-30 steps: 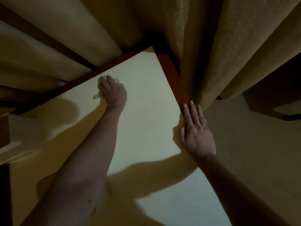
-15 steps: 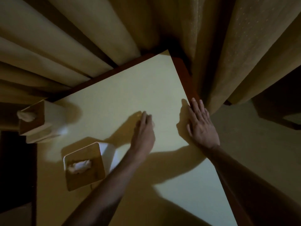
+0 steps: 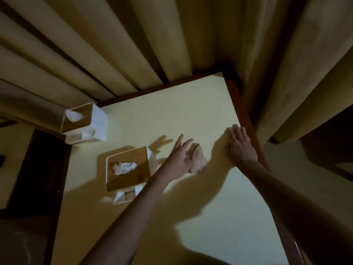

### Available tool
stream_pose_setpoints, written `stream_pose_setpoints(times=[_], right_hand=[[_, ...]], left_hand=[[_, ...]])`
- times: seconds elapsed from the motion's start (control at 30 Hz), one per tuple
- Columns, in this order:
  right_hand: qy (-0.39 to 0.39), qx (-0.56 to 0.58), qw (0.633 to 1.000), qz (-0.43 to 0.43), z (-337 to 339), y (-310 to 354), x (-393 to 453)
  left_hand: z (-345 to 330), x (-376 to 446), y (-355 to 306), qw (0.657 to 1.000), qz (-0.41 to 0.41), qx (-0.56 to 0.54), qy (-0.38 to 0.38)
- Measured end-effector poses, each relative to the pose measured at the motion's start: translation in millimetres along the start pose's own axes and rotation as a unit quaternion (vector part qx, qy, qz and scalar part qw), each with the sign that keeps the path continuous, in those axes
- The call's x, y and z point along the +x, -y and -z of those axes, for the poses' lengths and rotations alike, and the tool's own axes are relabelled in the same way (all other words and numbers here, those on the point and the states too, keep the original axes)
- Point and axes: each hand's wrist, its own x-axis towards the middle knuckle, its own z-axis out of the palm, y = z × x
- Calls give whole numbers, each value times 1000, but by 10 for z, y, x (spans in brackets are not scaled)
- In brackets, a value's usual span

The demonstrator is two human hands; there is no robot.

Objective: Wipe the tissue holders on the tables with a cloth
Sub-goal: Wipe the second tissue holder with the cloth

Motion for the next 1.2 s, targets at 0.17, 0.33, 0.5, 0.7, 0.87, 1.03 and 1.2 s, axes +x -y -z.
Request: stream_pose_setpoints(times=[0.17,0.33,0.5,0.7,0.87,1.03,1.2], right_hand=[[-3,58,996,63,-84,828,-401],[53,192,970,141,-314,1762,-857],[61,249,959,120,-442,2244,-1036],[61,282,950,115,-536,2323,-1100],[62,301,947,93,-517,2398,-1097],[50,280,954,98,-363,2442,-920],[35,298,951,81,176,2348,-489]], left_hand=[[706,-573,473,985,31,-29,-170],[1114,-1154,1136,951,101,-107,-272],[1072,-1460,1720,960,164,-179,-136],[840,-1542,2090,952,74,-276,-109],[794,-1503,2220,937,55,-322,-125],[925,-1326,2182,931,50,-336,-132],[1219,-877,1797,936,25,-317,-151]])
